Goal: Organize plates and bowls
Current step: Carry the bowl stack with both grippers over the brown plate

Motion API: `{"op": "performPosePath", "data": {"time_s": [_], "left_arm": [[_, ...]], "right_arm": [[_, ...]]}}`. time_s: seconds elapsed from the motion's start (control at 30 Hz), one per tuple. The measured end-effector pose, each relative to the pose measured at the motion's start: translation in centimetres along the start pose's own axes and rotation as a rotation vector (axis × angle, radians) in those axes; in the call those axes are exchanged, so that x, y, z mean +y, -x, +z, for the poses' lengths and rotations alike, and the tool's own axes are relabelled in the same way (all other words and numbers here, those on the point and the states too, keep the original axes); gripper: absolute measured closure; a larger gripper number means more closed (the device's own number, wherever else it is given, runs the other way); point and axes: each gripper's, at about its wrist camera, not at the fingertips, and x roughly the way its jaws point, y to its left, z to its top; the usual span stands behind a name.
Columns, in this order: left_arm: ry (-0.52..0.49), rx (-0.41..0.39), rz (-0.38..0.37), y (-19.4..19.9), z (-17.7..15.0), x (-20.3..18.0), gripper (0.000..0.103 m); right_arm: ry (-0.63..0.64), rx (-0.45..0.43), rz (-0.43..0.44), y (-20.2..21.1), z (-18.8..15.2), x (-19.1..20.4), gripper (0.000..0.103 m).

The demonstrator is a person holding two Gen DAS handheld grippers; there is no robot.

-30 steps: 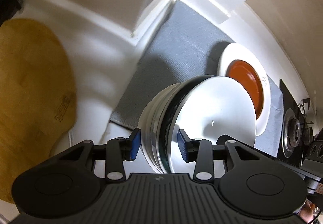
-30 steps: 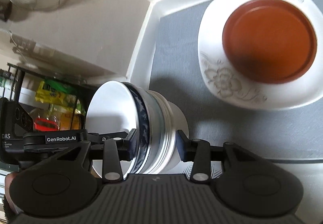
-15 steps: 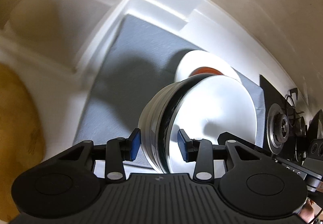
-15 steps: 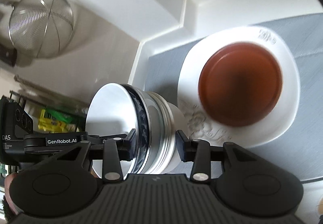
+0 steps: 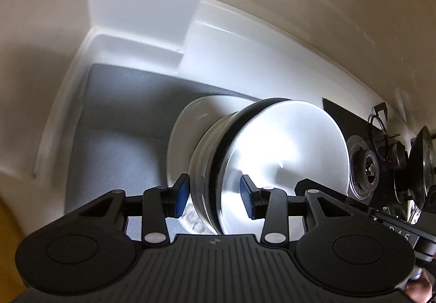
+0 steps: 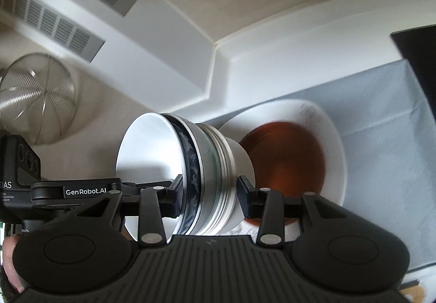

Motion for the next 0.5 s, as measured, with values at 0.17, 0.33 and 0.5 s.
{"op": "performPosePath", "data": {"time_s": [0.17, 0.33, 0.5], "left_arm": [[-0.009, 0.027, -0.011, -1.9, 1.4, -1.2, 0.060], [-0.013, 0.053, -0.015, -4.1, 2.0, -1.4, 0.059], [0.005, 0.085, 0.015, -6.9, 2.5, -1.3, 0.059]], "right_arm": [[-0.022, -0.025, -0.020, -0.2, 1.5, -1.5, 0.058], [-0.016, -0.051, -0.053, -0.8, 2.2, -2.4, 0.058], [-0.001, -0.035, -0.073, -2.6, 2.4, -3.3, 0.057]]}}
